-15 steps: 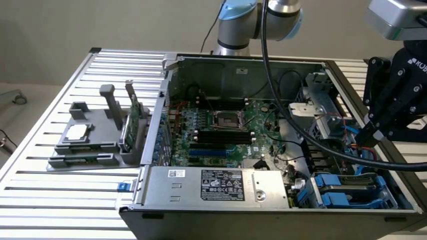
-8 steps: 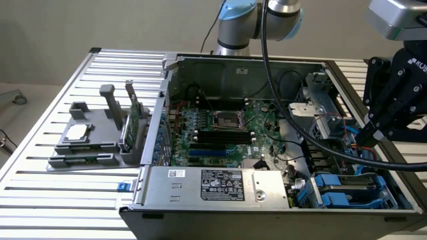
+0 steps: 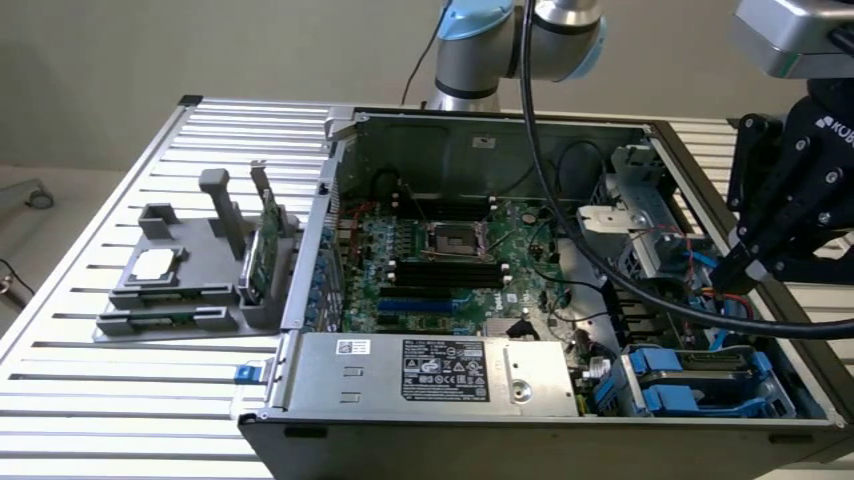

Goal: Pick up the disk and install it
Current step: 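Insert the first disk wire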

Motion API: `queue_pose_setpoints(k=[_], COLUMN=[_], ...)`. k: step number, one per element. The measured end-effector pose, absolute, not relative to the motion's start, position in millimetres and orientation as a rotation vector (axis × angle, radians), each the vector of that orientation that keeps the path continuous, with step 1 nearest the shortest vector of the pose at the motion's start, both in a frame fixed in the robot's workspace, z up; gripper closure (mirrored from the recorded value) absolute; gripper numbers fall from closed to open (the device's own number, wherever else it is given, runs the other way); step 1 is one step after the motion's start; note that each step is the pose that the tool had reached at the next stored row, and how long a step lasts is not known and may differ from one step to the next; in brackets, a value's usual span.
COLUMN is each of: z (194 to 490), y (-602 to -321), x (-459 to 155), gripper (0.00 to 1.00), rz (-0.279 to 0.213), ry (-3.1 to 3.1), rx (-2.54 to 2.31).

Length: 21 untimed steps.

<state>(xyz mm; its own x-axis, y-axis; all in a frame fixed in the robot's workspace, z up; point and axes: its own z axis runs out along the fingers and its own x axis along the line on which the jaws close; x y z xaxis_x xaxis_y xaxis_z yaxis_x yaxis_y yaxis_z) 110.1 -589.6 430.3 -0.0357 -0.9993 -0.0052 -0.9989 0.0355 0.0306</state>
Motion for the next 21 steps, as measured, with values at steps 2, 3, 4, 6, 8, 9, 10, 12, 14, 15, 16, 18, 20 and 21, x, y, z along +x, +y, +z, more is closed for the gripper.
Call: queue_pose_setpoints(k=[2,3,4,6,8,9,10,12,14,15,16,18,20,21], z=[430.1,430.1,430.1,429.9,429.8,429.7,429.5,429.3,428.6,428.2,427.8,426.6,425.2,424.6], y=[-589.6,-589.6,-589.6,-589.7,-589.6,-589.7,-589.7,-589.7,-589.7,-589.7,-589.7,-589.7,-589.7,-589.7], x=[110.1,110.1,110.1,110.1,110.1,110.1,110.1,110.1,110.1,110.1,110.1,110.1,110.1,110.1], gripper=[0.89,0.83,0.83,0.76,0.64,0.58,0.58,0.52,0.52,0.52,0.52,0.52,0.52,0.52], rz=[-0.041,-0.041,-0.041,-0.041,-0.042,-0.042,-0.042,-0.043,-0.043,-0.043,-0.044,-0.044,-0.044,-0.044], ry=[-2.284,-2.3,-2.317,-2.353,-2.387,-2.404,-2.421,-2.456,-2.492,-2.508,-2.525,-2.559,-2.591,-2.607], rx=[2.132,2.114,2.096,2.057,2.018,1.999,1.978,1.935,1.889,1.868,1.845,1.799,1.753,1.73])
